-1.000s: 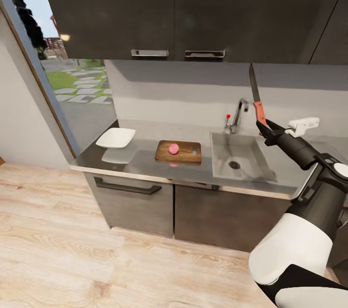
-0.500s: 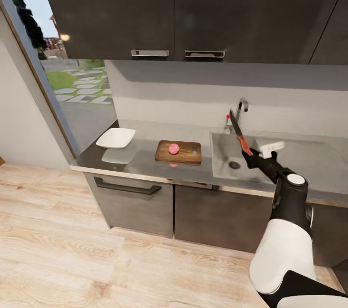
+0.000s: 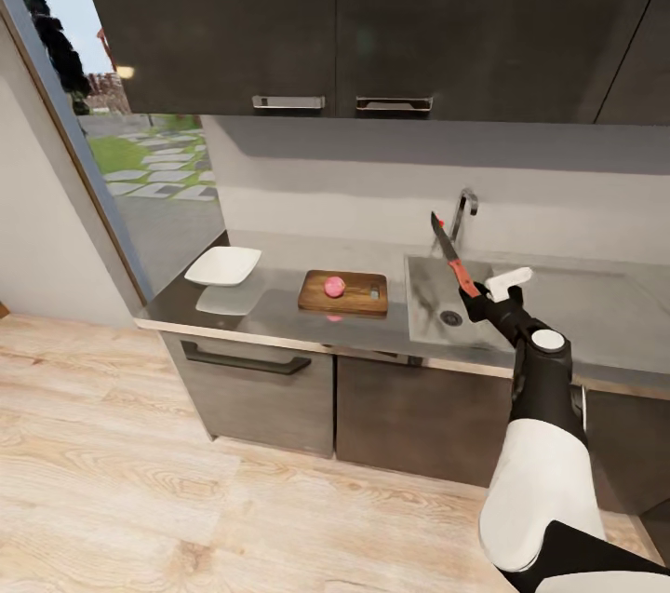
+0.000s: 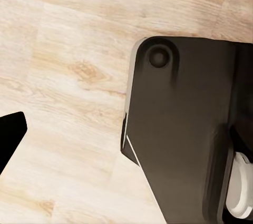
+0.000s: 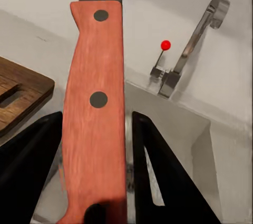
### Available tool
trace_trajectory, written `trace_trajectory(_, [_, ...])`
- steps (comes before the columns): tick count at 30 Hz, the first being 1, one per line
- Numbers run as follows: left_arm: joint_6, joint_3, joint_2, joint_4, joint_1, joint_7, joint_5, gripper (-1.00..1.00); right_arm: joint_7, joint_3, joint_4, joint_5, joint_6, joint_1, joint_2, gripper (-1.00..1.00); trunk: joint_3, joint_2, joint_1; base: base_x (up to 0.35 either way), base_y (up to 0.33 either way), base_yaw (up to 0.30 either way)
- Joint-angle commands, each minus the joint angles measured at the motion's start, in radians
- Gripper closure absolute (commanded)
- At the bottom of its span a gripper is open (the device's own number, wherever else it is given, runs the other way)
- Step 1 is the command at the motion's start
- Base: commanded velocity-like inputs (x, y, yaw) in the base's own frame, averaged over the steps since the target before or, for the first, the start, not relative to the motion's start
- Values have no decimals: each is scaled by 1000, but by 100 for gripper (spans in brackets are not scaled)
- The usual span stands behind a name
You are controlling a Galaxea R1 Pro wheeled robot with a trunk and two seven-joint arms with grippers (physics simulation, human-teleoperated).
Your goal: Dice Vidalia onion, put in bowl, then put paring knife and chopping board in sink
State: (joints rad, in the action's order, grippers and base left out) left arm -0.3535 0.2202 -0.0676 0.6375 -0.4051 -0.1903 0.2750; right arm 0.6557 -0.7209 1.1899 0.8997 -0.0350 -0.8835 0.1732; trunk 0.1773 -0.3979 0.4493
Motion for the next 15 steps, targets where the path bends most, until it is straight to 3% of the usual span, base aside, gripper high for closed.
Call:
trace_trajectory(1, [-2,8,-2,1,0,-9,7,-100,-31,12,-4,6,-3,-2,1,100,2,-2,1,0,0,0])
trace_trajectory(3, [-2,8,-2,2,0,-9,6,-100,-123,33,-12,0,0,-2,1,100,2,-2,1,0,0,0])
trace_trajectory(5, [-2,8,-1,2,0,-9,6,-100,-174,45,-25,-5,2,-2,1,100,2,-2,1,0,0,0])
trace_trajectory(7, [-2,8,-1,1,0,-9,7,-100,-216,89,-39,-9,9,-2,1,100,2,-2,1,0,0,0])
trace_trajectory(10, [-2,8,-1,-1,0,-9,6,-100,-353,300,-47,-13,122,-2,1,100,2,-2,1,0,0,0])
trace_trajectory(11, [-1,8,-1,-1,0,-9,7,-100,-430,414,-46,-24,204,-2,1,100,2,-2,1,0,0,0])
trace_trajectory(13, [-1,8,-1,-2,0,-9,7,-100,-518,575,-45,-71,320,-2,1,100,2,-2,1,0,0,0])
trace_trajectory(14, [0,8,-1,-2,0,-9,7,-100,-558,674,-44,-115,394,-2,1,100,2,-2,1,0,0,0])
trace_trajectory(15, [0,8,-1,-2,0,-9,7,-100,-567,700,-44,-128,417,-2,1,100,2,-2,1,0,0,0])
